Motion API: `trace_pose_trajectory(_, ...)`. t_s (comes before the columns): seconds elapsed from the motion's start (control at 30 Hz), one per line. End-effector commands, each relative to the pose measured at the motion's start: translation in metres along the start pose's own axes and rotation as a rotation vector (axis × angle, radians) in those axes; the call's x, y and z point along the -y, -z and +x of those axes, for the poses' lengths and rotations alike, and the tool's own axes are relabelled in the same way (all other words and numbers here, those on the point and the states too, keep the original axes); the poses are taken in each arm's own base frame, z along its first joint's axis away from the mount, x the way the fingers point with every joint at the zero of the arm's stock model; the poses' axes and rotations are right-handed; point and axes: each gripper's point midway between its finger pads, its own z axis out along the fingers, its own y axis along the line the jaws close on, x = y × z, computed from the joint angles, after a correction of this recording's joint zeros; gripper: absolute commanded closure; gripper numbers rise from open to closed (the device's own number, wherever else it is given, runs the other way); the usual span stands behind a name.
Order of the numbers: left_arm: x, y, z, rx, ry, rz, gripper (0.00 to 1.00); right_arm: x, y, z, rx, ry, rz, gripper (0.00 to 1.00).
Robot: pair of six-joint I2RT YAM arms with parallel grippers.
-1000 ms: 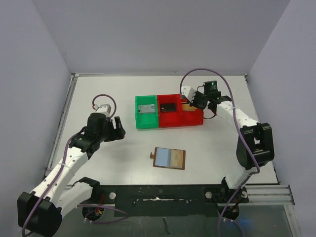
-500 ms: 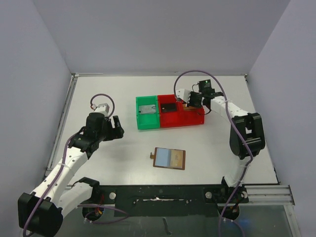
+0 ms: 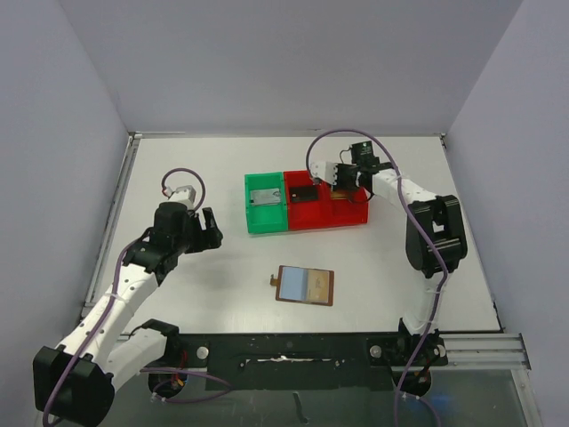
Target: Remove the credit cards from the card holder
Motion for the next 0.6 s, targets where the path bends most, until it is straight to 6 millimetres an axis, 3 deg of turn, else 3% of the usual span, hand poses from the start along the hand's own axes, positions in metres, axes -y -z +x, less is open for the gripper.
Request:
trace_pose_trajectory(0.0, 0.007, -0.001, -0.018, 0.056, -0.013, 0.039, 0.25, 0.025, -0.004, -0.008, 0.017, 0.053, 0.060, 0.99)
trace_pose_trajectory(0.1, 0.007, -0.002, -0.018, 0.054, -0.011, 0.041, 0.24, 0.016, -0.012, -0.003, 0.006, 0.056, 0.017, 0.90)
trace_pose_trajectory(0.27, 0.006, -0.003, -0.017, 0.047, -0.009, 0.042, 0.24, 0.005, -0.018, 0.001, -0.001, 0.045, -0.021, 0.88)
trace_pose_trajectory(0.57, 0.007, -0.005, -0.016, 0.039, -0.008, 0.048, 0.24, 0.003, -0.010, -0.001, -0.010, 0.024, -0.029, 0.67)
